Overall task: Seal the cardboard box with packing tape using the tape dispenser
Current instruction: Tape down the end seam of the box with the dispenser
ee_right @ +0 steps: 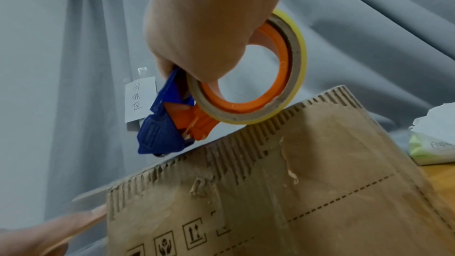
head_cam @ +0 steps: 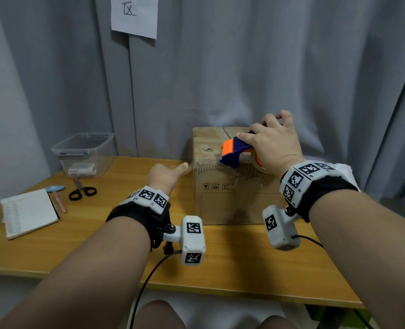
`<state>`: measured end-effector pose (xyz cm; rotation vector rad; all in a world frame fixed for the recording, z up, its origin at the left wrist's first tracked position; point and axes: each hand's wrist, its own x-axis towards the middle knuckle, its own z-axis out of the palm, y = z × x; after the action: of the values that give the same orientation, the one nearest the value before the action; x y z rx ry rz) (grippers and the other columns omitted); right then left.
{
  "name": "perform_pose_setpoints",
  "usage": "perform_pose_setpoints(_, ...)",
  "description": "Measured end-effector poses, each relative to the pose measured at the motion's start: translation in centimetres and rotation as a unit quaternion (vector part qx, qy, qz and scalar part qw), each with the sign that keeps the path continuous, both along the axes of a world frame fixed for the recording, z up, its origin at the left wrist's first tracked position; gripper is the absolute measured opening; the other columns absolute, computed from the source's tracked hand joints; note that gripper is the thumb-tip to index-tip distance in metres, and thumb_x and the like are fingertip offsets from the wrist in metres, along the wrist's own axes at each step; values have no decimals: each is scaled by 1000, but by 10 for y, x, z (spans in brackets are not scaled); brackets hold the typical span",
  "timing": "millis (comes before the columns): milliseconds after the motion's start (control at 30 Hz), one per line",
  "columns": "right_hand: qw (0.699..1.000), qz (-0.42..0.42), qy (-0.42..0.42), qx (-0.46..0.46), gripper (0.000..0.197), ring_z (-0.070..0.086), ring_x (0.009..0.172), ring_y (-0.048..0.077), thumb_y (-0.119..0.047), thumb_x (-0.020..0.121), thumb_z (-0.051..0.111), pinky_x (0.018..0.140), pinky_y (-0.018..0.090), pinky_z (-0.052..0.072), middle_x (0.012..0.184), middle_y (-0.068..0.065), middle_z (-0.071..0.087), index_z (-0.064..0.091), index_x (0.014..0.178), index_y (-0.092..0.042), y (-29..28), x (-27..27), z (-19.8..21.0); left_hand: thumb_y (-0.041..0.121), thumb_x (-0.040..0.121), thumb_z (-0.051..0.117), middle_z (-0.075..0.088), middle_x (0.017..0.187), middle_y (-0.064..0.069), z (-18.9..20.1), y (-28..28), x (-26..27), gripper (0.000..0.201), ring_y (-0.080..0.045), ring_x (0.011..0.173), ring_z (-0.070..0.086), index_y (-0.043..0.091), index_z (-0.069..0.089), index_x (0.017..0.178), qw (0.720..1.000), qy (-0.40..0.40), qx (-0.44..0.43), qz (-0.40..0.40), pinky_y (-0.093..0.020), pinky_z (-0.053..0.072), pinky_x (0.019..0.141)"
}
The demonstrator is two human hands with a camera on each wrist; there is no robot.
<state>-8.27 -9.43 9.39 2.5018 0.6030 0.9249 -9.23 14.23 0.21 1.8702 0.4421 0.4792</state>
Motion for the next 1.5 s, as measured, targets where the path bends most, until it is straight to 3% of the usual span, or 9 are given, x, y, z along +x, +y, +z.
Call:
perform_pose_setpoints(100,1000,4,-4,-3,54,45,113,27,-67,85,43,98,46,11,118,-4,62,52,127,-34,0,-1,-1,50,82,63,42,59,-3,-8,-12,-2,48,-18,51,39,8,46,66,998,47,-25,-21,-27,36,53)
perform_pose_setpoints(567,1000,4,-7,1,53,43,114,27,-65,84,46,101,47,20,121,-3,61,51,128,-35,2,1,-2,65,90,29,42,55,3,0,-21,-9,58,-12,46,37,14,45,66,973,198,49,-106,-22,30,44)
perform_pose_setpoints(767,1000,4,-2,4,52,43,114,27,-65,84,46,101,47,21,120,-3,61,52,127,-36,3,0,-1,68,89,25,54,55,4,21,-16,-16,75,-9,44,40,5,57,112,945,274,124,-129,-20,34,43)
perform_pose_setpoints(900,1000,1,-1,6,53,42,115,27,-66,84,45,101,46,21,120,-4,60,51,127,-36,4,-1,-1,78,77,37,70,85,-4,25,-8,-25,91,-15,58,54,2,48,127,872,395,241,-158,-30,50,74)
perform_pose_setpoints(1033,1000,1,2,8,53,42,114,27,-65,85,45,101,46,22,120,-3,60,51,128,-35,4,-2,0,39,89,59,52,135,-13,22,-11,-16,60,-26,116,54,4,44,134,916,205,295,-177,-37,42,101)
perform_pose_setpoints(1167,1000,1,7,14,52,42,114,27,-64,85,46,101,46,22,121,-3,60,51,128,-36,5,-2,0,6,88,50,63,118,-16,46,-31,-17,29,-30,107,58,-1,61,115,955,97,207,-188,-36,45,93)
perform_pose_setpoints(1300,1000,7,9,22,52,42,114,28,-64,85,46,101,46,22,121,-2,60,51,128,-35,3,-3,-2,11,98,35,54,125,-7,51,-42,-17,30,-21,120,47,9,60,114,989,-85,21,-117,-28,36,93)
perform_pose_setpoints(1400,1000,10,5,22,52,42,115,28,-63,85,47,101,46,23,121,-3,60,50,128,-35,2,-2,-3,45,101,14,33,145,12,42,-58,-20,56,-2,129,31,16,23,147,947,-136,-215,-197,-20,25,98)
perform_pose_setpoints(1500,1000,14,6,27,52,42,113,27,-64,84,48,101,45,23,120,-3,60,51,128,-36,1,1,-4,62,92,-3,12,157,13,25,-66,-13,68,-8,144,10,29,7,150,926,-144,-273,-218,-36,8,114)
